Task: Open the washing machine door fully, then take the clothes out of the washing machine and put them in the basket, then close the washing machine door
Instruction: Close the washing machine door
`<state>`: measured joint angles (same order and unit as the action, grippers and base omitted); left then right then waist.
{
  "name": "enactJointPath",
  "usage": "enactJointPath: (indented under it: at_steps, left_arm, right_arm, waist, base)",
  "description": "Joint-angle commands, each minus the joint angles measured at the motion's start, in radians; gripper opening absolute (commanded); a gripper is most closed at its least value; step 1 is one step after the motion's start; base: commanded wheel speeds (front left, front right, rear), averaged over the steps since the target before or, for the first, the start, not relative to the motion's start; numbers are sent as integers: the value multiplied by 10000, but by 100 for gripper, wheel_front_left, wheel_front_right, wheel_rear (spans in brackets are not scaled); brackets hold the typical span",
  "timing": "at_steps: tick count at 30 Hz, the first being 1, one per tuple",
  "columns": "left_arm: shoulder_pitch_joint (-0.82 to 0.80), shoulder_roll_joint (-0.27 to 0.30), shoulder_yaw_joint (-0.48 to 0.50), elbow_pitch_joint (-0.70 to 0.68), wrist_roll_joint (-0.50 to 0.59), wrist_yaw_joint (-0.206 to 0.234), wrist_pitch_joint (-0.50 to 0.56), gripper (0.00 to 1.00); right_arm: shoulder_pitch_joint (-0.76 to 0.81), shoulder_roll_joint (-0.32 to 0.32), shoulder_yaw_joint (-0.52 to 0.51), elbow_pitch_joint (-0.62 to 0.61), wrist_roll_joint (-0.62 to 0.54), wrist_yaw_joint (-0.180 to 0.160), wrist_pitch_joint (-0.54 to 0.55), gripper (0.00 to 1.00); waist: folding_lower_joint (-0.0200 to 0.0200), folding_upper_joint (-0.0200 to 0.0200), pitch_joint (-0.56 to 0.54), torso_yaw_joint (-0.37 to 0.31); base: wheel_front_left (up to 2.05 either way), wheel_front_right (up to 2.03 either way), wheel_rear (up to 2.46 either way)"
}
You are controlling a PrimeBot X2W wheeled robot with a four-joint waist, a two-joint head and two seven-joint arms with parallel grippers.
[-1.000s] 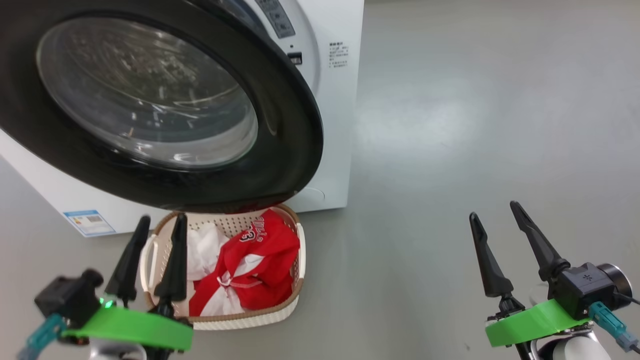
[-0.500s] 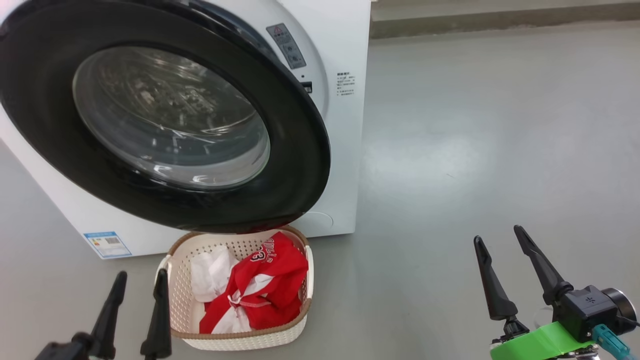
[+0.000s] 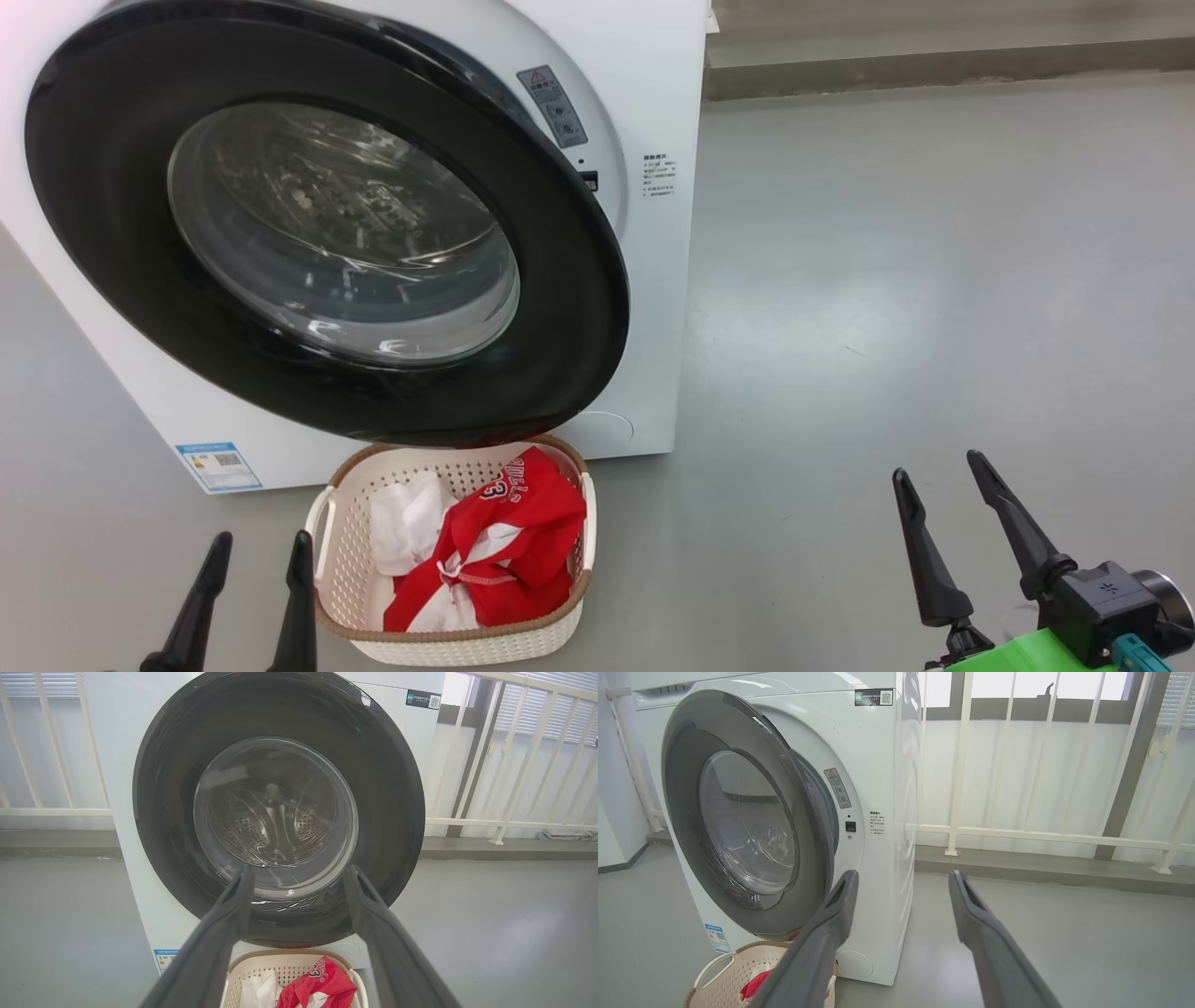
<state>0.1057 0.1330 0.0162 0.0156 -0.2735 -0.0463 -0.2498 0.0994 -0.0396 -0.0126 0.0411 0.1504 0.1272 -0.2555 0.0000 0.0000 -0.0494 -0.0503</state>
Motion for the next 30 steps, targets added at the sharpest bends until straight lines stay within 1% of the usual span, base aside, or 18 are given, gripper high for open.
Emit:
enactJointPath:
  at_steps: [1, 4, 5, 6, 7, 8, 9, 14, 16, 18, 21, 24, 30]
  left_arm:
    - [-130, 2, 441, -255, 75, -99, -119, 100]
    - [-105, -141, 523, -273, 78, -195, -120, 100]
    - [-106, -179, 530, -279, 90, -227, -120, 100]
    - [-113, -211, 524, -283, 111, -259, -120, 100]
    - [-126, -241, 506, -290, 134, -288, -120, 100]
    - [-141, -269, 488, -298, 152, -316, -120, 100]
    - [-157, -296, 480, -316, 170, -338, -120, 100]
    - [-224, -479, 328, -422, 59, -456, -120, 100]
    - [-240, -499, 266, -442, 49, -475, -120, 100]
    - [-305, -530, 136, -467, 32, -508, -120, 100]
    - [-394, -555, -16, -539, -28, -550, -120, 100]
    - [-503, -482, -90, -577, -24, -590, -120, 100]
    - [-620, -485, -278, -544, -315, -654, -104, 100]
  right_arm:
    - [-209, -107, 319, -276, 31, 35, -63, 100]
    - [-259, -107, 386, -191, 31, 35, -63, 100]
    - [-291, -107, 412, -143, 30, 35, -63, 91]
    - [-334, -107, 447, -84, 31, 35, -63, 67]
    - [-380, -107, 504, -8, 25, 35, -63, 36]
    - [-449, -107, 577, 76, -18, 35, -63, 12]
    - [-541, -107, 626, 150, -72, 35, -63, 0]
    - [-1422, -107, 1096, 1210, -459, 35, -63, 0]
    - [-1644, -107, 1173, 1409, -412, 35, -63, 0]
    - [-2102, -107, 1386, 1874, -295, 35, -63, 0]
    - [-2797, -107, 1924, 2848, -81, 35, -63, 0]
    - [-3583, -107, 2235, 3769, 175, 35, -63, 0]
    - [-5151, -107, 2586, 4810, 421, 35, -63, 0]
  waist:
    - [0, 0, -13, -5]
    - [0, 0, -2, 16]
    - [0, 0, 8, 41]
    - [0, 0, 19, 75]
    - [0, 0, 31, 123]
    - [0, 0, 44, 175]
    - [0, 0, 58, 226]
    - [0, 0, 145, 615]
    - [0, 0, 161, 697]
    - [0, 0, 196, 886]
    - [0, 0, 266, 1196]
    - [0, 0, 398, 1560]
    - [0, 0, 1002, 2207]
  base:
    - [0, 0, 0]
    - [0, 0, 0]
    - [0, 0, 0]
    - [0, 0, 0]
    - [0, 0, 0]
    - [0, 0, 0]
    - [0, 0, 0]
    - [0, 0, 0]
    - [0, 0, 0]
    - [0, 0, 0]
    - [0, 0, 0]
    - [0, 0, 0]
    - [0, 0, 0]
